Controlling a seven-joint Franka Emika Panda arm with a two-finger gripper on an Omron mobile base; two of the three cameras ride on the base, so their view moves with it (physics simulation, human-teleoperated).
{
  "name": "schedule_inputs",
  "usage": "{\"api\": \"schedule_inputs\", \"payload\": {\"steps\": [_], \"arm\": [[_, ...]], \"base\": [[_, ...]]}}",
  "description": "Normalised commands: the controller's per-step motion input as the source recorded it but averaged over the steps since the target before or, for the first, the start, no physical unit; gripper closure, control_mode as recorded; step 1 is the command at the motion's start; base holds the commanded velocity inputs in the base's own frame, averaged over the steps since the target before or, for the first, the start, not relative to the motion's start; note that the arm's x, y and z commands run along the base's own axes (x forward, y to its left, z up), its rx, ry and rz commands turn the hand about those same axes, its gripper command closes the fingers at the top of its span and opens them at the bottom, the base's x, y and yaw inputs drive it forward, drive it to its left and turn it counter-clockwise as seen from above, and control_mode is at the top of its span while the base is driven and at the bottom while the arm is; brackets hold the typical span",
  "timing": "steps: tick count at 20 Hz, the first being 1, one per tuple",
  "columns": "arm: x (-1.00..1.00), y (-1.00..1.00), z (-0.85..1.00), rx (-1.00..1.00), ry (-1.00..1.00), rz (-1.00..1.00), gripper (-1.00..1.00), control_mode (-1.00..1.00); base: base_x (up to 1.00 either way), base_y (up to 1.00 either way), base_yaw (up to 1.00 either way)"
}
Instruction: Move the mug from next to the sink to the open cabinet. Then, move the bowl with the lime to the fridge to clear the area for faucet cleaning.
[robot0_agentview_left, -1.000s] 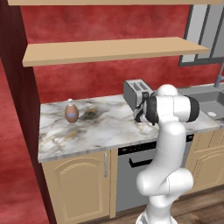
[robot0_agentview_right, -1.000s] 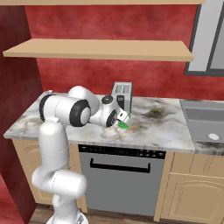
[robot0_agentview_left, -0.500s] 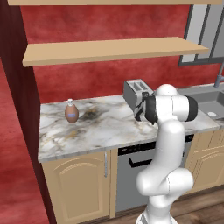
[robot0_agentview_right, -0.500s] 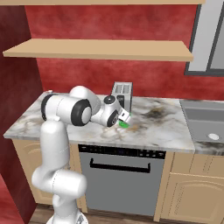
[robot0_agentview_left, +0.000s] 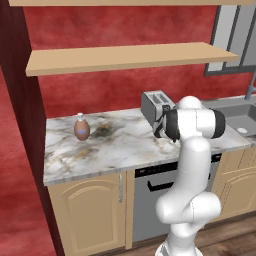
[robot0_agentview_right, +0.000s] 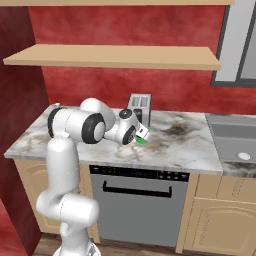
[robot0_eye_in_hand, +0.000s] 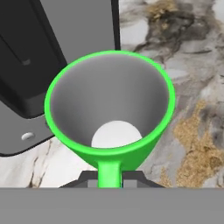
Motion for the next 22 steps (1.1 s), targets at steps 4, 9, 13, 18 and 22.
{"api": "schedule_inputs", "payload": {"steps": [4,9,13,18,22], "arm": [[-0.23,0.02,0.20,0.00,-0.02,0.00,1.00,-1.00],[-0.79,0.02,0.90,0.00,-0.23,0.00,1.00,-1.00],[-0.72,0.13,1.00,0.00,-0.32,-0.01,1.00,-1.00],[-0.98,0.10,1.00,0.00,-0.22,-0.07,1.00,-1.00],[-1.00,0.05,1.00,0.00,-0.08,-0.01,1.00,-1.00]], "base": [[0.00,0.00,0.00],[0.00,0.00,0.00],[0.00,0.00,0.00],[0.00,0.00,0.00],[0.00,0.00,0.00]]}}
